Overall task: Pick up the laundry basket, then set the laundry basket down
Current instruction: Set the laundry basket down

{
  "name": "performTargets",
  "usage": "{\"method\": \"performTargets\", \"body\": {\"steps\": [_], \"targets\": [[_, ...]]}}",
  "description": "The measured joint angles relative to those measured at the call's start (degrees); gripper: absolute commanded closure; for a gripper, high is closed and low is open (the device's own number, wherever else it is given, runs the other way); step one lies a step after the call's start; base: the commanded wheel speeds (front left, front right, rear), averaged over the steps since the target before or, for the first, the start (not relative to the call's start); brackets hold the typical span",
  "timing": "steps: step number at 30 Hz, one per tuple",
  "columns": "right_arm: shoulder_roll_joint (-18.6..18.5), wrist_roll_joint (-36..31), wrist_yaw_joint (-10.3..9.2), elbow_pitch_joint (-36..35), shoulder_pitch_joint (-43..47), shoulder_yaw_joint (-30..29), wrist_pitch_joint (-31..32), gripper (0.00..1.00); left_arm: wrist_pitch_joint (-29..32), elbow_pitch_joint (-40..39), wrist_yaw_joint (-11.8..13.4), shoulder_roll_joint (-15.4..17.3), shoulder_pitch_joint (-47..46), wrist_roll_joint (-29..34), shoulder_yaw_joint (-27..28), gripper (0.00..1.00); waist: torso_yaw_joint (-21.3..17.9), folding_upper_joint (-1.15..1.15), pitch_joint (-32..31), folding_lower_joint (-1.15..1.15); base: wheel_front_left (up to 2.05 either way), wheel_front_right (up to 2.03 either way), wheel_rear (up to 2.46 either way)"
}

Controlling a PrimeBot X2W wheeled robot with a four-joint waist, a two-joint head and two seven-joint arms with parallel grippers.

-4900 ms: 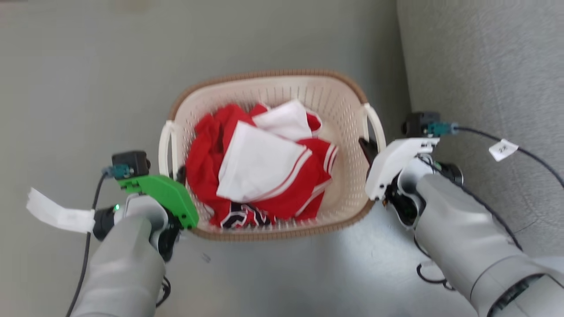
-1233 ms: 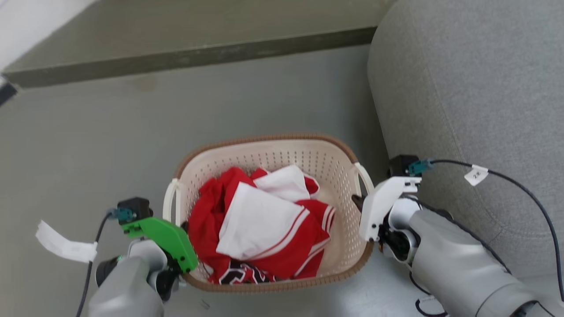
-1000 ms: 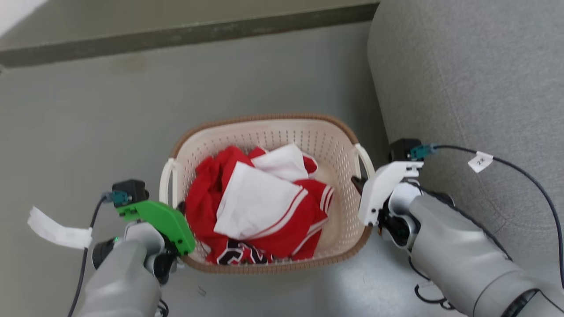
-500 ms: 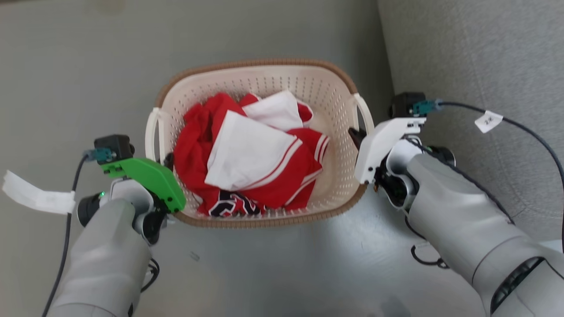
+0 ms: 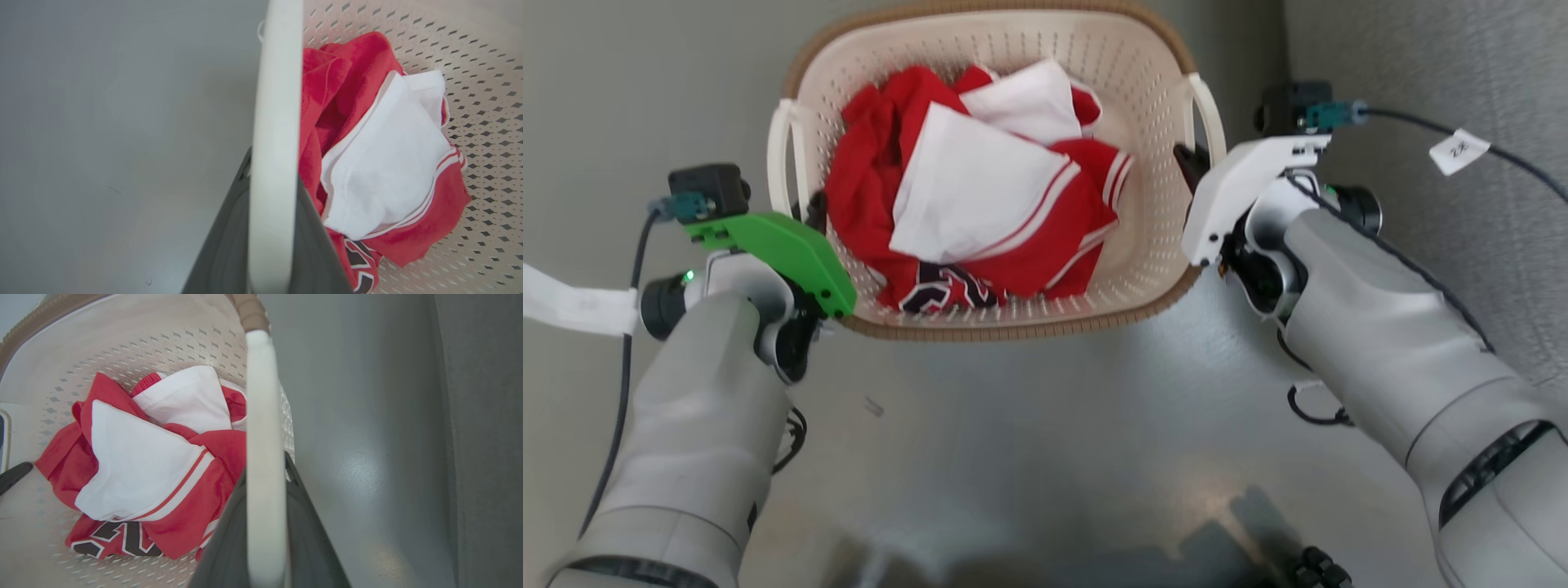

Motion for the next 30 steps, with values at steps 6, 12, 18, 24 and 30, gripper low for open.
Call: {"method": "performTargets", "body": {"steps": [6, 12, 18, 24, 30], "targets": [[-0.01, -0.14, 0.02, 0.15, -2.66, 0.00, -1.23, 1.00, -0.51, -0.05, 0.01, 0.38, -2.50, 0.48, -0.10, 1.00, 0.47, 0.00, 4.12, 0.00, 0.00, 0.00, 0.00], [-0.05, -0.24, 0.23, 0.59, -4.56, 0.00, -1.81, 1.00, -1.19, -0.04, 0.01, 0.51, -4.80, 1.03, -0.30, 1.00, 0.80, 0.00, 7.85, 0.00, 0.00, 0.00, 0.00], [-0.14, -0.56, 0.57, 1.33, -7.04, -0.03, -2.75, 1.00, -2.53, -0.15, 0.01, 0.46, -7.11, 1.44, -0.34, 1.00, 1.08, 0.00, 11.12, 0.00, 0.00, 0.00, 0.00], [-0.25, -0.57, 0.77, 1.67, -9.21, -0.07, -3.59, 1.00, -3.57, -0.10, 0.02, 0.46, -9.06, 1.53, -0.31, 1.00, 1.39, 0.00, 13.95, 0.00, 0.00, 0.00, 0.00], [-0.37, -0.64, 1.15, 2.13, -11.19, -0.11, -4.53, 1.00, -4.53, 0.00, 0.02, 0.47, -11.37, 1.71, -0.27, 1.00, 1.57, 0.00, 16.44, -0.01, 0.00, 0.00, 0.00]]}}
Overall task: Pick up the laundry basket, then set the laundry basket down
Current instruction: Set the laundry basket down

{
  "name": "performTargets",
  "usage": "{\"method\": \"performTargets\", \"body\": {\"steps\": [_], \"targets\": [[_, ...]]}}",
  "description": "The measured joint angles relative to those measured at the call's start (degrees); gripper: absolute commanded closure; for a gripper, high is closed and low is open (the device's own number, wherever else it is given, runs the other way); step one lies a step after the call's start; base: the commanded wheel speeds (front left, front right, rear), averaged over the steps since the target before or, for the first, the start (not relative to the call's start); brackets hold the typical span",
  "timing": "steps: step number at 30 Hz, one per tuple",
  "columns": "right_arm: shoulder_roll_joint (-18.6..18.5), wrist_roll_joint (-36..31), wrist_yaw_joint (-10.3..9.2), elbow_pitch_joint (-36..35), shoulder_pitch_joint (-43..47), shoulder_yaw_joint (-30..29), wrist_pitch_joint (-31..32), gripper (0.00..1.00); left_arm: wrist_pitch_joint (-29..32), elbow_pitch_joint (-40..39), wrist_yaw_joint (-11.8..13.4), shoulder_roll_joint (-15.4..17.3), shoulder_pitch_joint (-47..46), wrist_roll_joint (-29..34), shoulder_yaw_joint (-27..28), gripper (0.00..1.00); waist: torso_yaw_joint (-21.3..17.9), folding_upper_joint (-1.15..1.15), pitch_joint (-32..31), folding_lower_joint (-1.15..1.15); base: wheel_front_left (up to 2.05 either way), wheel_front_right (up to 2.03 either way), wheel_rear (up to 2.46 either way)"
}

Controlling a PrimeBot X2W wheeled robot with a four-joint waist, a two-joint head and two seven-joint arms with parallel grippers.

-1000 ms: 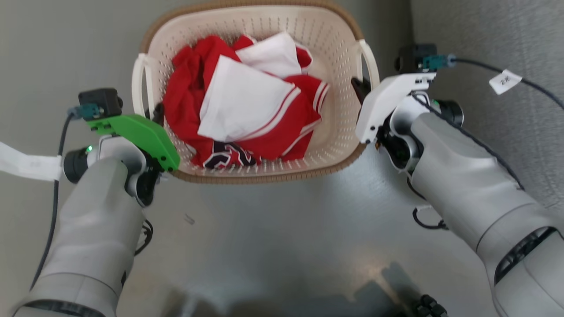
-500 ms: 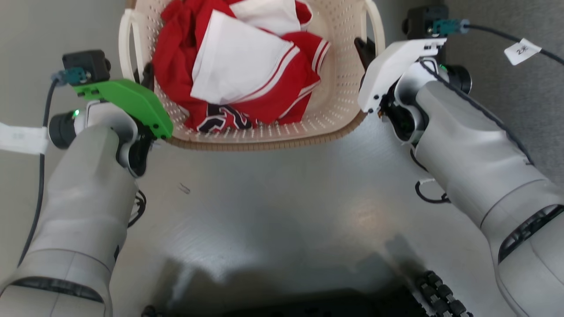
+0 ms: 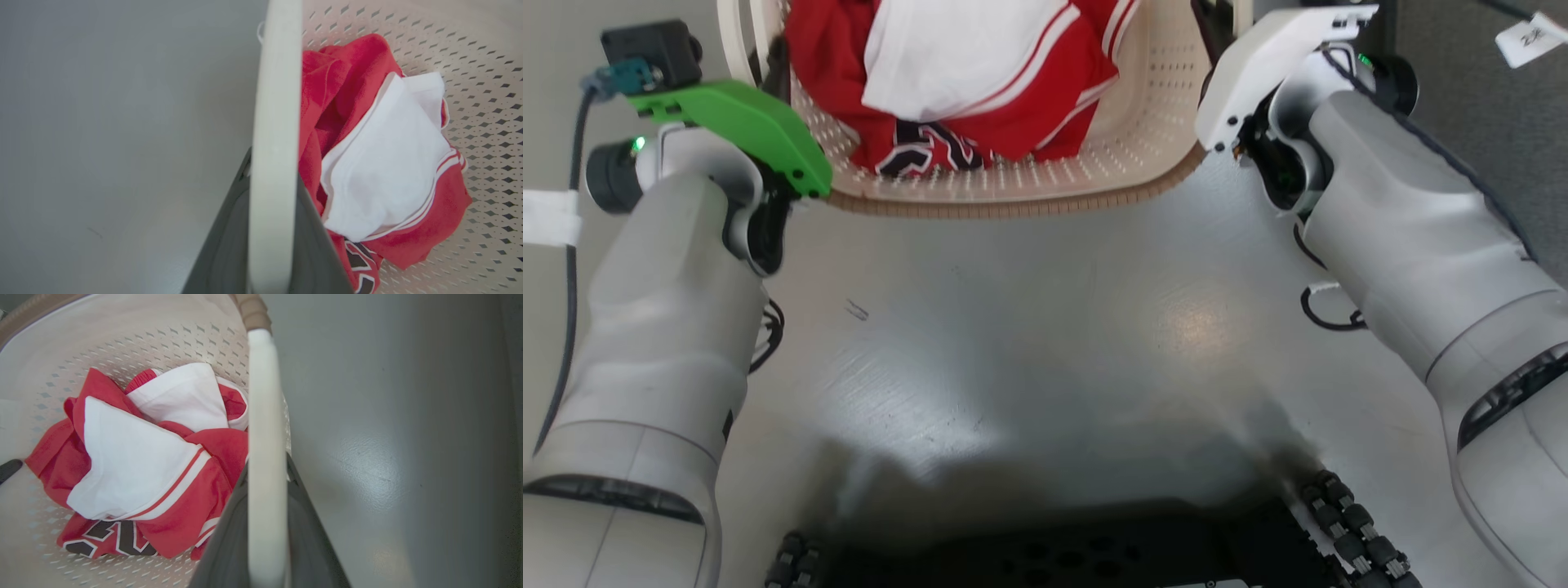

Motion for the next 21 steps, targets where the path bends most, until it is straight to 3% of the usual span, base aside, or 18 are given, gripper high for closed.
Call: {"method": "performTargets", "body": {"steps": [21], "targets": [[0.15, -0.01, 1.02, 1.68, -2.62, -0.09, -3.33, 1.00, -3.26, 1.77, -0.01, -0.42, -3.12, 0.99, 0.04, 1.00, 0.36, 0.00, 4.42, 0.00, 0.00, 0.00, 0.00]]}}
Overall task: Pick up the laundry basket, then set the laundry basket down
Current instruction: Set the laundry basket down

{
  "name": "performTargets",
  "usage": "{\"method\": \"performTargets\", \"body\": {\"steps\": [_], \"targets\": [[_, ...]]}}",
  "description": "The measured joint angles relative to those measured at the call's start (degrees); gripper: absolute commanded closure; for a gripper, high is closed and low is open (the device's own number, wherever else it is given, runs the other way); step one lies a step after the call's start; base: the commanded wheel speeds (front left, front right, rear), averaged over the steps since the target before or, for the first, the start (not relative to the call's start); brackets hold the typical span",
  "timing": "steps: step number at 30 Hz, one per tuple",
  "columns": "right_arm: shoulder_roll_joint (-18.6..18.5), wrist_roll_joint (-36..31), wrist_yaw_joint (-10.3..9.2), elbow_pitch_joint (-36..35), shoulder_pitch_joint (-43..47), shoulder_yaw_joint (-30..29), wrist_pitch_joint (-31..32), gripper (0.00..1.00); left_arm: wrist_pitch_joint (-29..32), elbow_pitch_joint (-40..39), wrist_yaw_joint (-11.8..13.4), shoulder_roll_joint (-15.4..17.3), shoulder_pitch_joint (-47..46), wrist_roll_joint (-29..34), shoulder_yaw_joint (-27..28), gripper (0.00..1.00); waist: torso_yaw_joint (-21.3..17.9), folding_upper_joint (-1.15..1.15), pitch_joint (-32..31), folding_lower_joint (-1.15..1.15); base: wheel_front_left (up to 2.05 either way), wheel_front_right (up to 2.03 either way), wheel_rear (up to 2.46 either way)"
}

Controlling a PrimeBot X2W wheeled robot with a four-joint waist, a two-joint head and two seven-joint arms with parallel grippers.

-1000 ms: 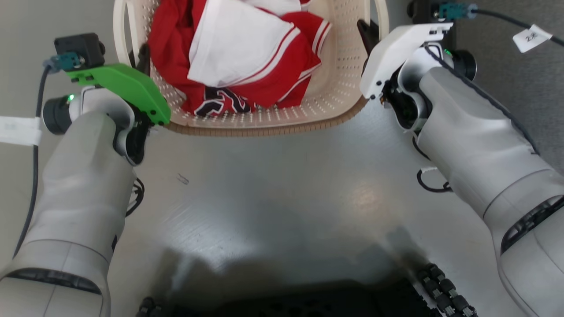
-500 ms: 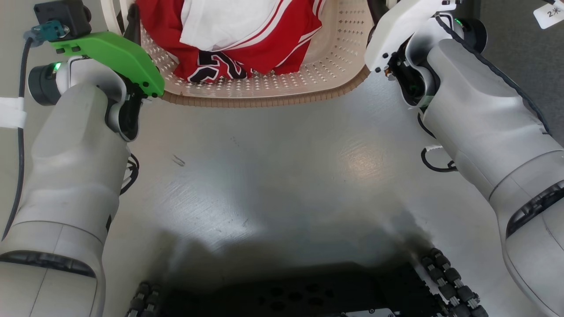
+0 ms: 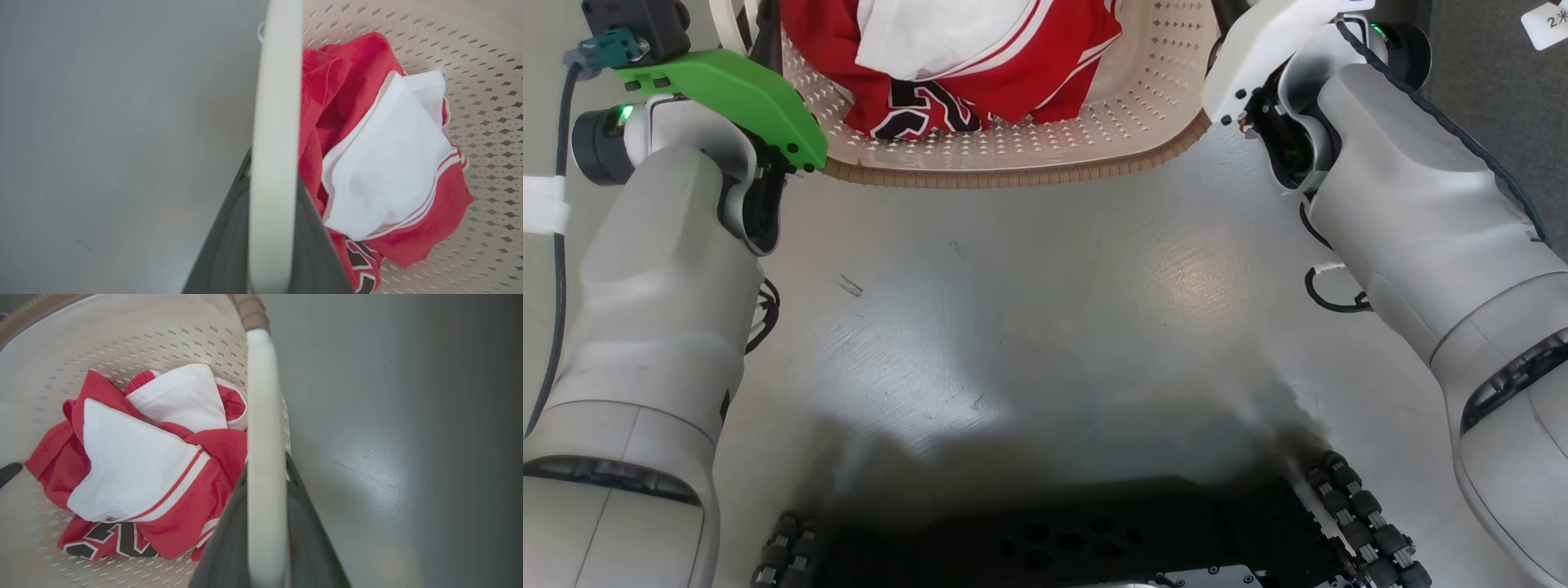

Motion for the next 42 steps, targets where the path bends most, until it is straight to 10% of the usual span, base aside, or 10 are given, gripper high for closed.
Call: {"method": "performTargets", "body": {"steps": [29, 30, 32, 33, 42], "targets": [[0.05, 0.65, 0.44, 0.69, -0.75, 0.96, -1.43, 1.00, -1.29, 2.67, -0.43, -0.34, -1.42, 0.74, -0.29, 1.00, -0.08, 0.00, 0.87, 0.00, 0.00, 0.00, 0.00], [0.05, 0.66, 0.43, 0.70, -0.75, 1.00, -1.44, 0.88, -1.29, 2.77, -0.52, -0.34, -1.47, 0.74, -0.31, 0.85, -0.08, 0.00, 0.89, 0.00, 0.00, 0.00, 0.00], [0.04, 0.73, 0.54, 0.74, -0.75, 1.07, -1.51, 0.14, -1.57, 3.11, -0.62, -0.33, -1.69, 0.81, -0.35, 0.00, -0.07, 0.00, 0.93, 0.00, 0.00, 0.00, 0.00], [0.04, 0.77, 0.97, 0.73, -0.75, 1.14, -1.55, 0.00, -1.76, 3.21, -0.62, -0.29, -1.88, 0.81, -0.35, 0.00, -0.07, 0.00, 0.93, 0.00, 0.00, 0.00, 0.00], [0.16, 1.20, 0.85, 0.87, -0.82, 1.36, -1.96, 0.00, -1.78, 3.94, -0.67, -0.32, -2.47, 0.89, -0.45, 0.00, 0.02, 0.00, 0.84, 0.00, 0.00, 0.00, 0.00]]}}
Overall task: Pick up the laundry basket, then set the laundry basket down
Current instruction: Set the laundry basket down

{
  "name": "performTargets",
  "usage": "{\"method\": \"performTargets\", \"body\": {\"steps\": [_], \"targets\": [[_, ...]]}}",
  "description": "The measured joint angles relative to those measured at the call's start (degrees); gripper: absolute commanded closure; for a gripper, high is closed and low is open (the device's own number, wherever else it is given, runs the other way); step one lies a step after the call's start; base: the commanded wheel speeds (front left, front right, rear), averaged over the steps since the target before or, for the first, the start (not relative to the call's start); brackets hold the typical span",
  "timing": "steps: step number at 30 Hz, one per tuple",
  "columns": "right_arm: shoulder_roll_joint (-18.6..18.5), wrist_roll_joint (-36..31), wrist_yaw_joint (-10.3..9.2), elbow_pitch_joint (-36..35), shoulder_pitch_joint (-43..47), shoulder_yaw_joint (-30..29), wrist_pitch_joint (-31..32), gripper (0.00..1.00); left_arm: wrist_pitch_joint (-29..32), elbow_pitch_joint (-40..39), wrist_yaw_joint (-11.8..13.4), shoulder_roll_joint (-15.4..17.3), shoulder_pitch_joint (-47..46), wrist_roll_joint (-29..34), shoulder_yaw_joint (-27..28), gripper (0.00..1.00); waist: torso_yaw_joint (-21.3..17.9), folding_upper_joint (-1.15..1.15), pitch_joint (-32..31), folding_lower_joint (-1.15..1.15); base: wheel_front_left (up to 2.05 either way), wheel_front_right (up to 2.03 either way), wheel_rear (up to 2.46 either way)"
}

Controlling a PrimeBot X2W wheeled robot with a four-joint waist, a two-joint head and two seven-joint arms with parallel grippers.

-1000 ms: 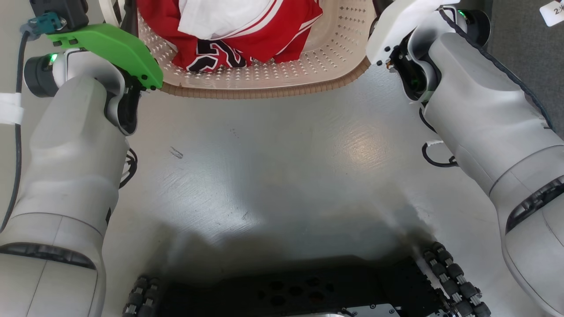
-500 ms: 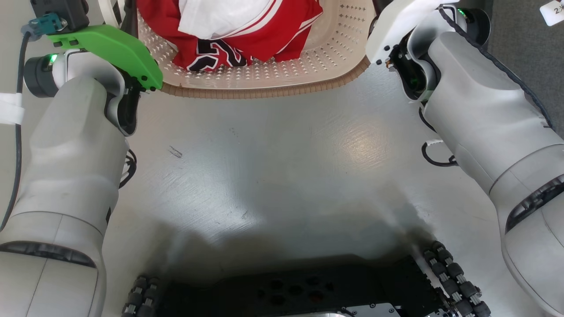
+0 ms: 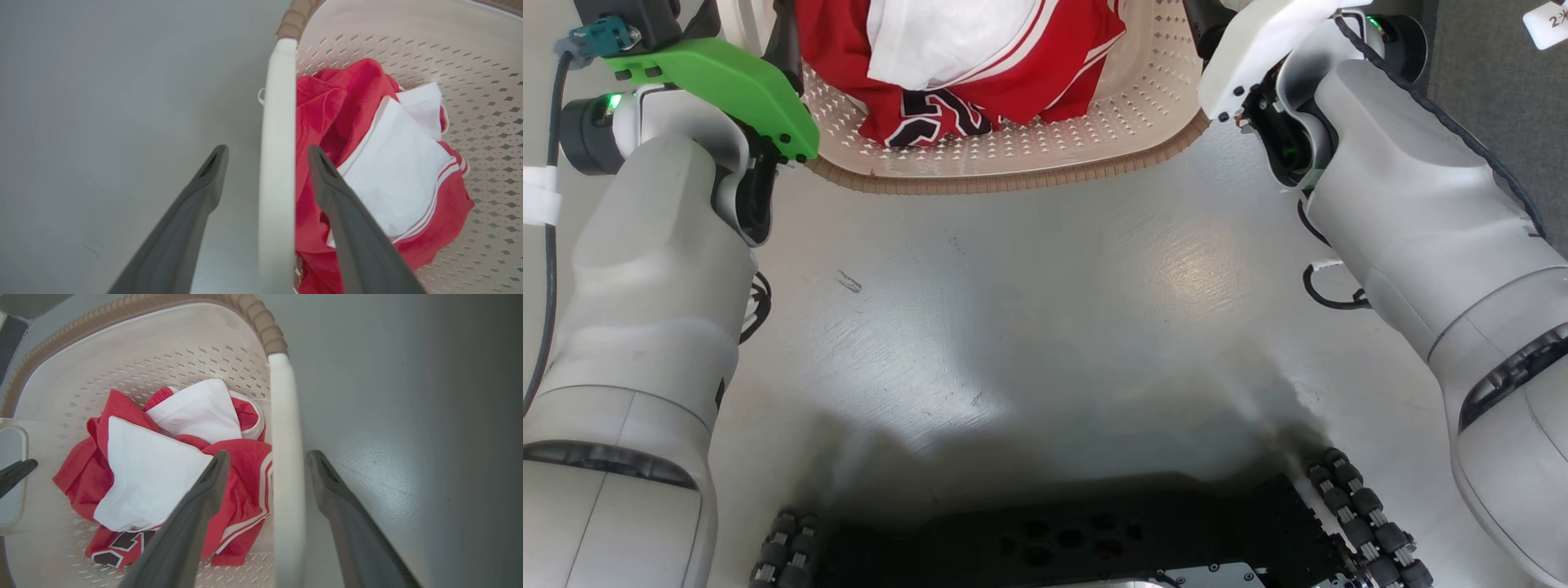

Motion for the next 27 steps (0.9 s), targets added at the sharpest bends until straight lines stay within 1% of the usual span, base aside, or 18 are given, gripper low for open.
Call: {"method": "performTargets", "body": {"steps": [7, 14, 23, 27], "targets": [[0.00, 0.53, -0.03, 0.24, -0.01, 0.34, -0.26, 0.00, -0.02, 1.07, -0.15, -0.03, -0.09, 0.00, -0.03, 0.00, -0.01, 0.00, -0.78, 0.00, 0.00, 0.00, 0.00], [0.02, 1.58, -0.03, 0.47, 0.67, 0.00, -0.79, 0.00, -0.44, 2.05, -0.21, -0.02, 0.53, -0.01, -0.01, 0.00, -0.30, 0.00, -2.83, 0.00, 0.00, 0.00, 0.00], [0.04, 2.63, 0.10, 0.73, 3.97, 0.42, -1.00, 0.00, -0.48, 3.54, -0.67, 0.02, 4.33, -0.01, -0.32, 0.00, -0.82, 0.00, -7.09, 0.00, 0.00, 0.00, 0.00], [0.10, 3.21, 0.58, 1.23, 6.56, 0.88, -1.00, 0.00, -0.48, 3.87, -0.69, 0.00, 6.14, -0.01, -0.62, 0.00, -1.01, 0.00, -9.63, 0.00, 0.00, 0.00, 0.00]]}}
